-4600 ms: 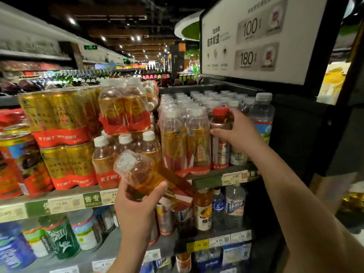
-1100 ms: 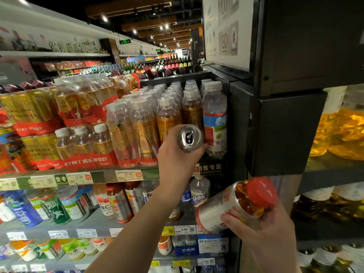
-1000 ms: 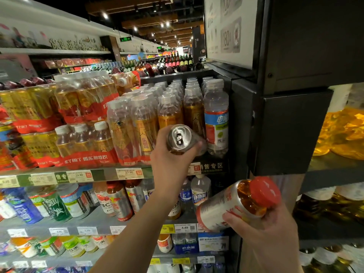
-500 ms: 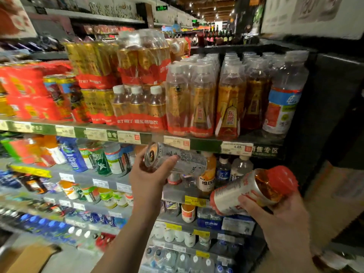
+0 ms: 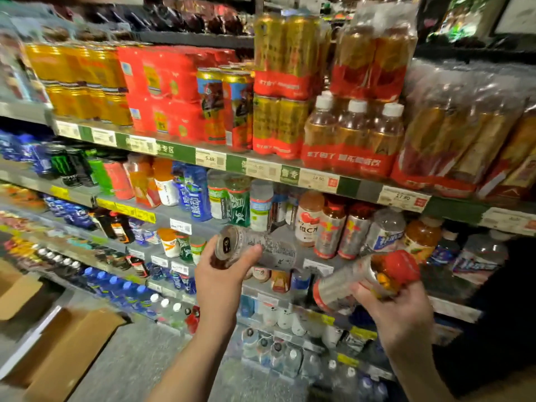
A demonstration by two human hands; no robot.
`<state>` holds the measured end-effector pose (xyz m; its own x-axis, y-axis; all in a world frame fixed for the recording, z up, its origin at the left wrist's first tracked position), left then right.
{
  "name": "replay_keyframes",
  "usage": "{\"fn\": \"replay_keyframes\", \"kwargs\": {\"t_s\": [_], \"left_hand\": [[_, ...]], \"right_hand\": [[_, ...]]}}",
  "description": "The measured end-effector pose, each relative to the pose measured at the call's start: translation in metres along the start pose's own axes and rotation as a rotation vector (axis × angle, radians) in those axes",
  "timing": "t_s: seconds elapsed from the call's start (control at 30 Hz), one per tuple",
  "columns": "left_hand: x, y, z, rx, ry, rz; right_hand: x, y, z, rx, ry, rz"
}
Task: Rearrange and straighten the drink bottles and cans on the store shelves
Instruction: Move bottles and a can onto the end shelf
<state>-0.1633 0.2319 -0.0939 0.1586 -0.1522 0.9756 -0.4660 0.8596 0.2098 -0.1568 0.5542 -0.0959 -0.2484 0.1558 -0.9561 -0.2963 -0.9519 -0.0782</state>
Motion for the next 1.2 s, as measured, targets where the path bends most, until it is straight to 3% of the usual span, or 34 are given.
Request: {"fn": "replay_keyframes", "kwargs": {"t_s": [0.3,0.63,0.9,1.2], "left_hand": [[-0.011,-0.076,0.067,-0.016,-0.026,-0.020],[-0.037,-0.054,0.140,-0.090,-0.047,0.133],[-0.041,-0.047,0.185,-0.101,-0.056,0.167],[-0.053,-0.056,0.226,-0.196,-0.063,0.221]], "right_hand": [[0.020,0.090,0.010,0.125,-0.085,-0.267],[0.042,0.150,0.079,0.196,-0.054,-0.317],[0.077,0.199,0.127,0.117,0.027,-0.289],[0.084,0.220,0.143,0.171,0.087,-0.685]]}}
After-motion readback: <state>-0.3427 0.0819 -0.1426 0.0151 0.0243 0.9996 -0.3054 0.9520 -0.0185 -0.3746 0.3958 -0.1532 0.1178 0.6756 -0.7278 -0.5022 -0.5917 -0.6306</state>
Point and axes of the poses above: each hand's wrist, its own z-axis towards the middle knuckle, its own y-axis out of the palm, x = y × z, the point moved 10 cm from there along z, towards the middle knuckle, and after that the axes turned 2 degrees about -y, right-handed, at the moved point
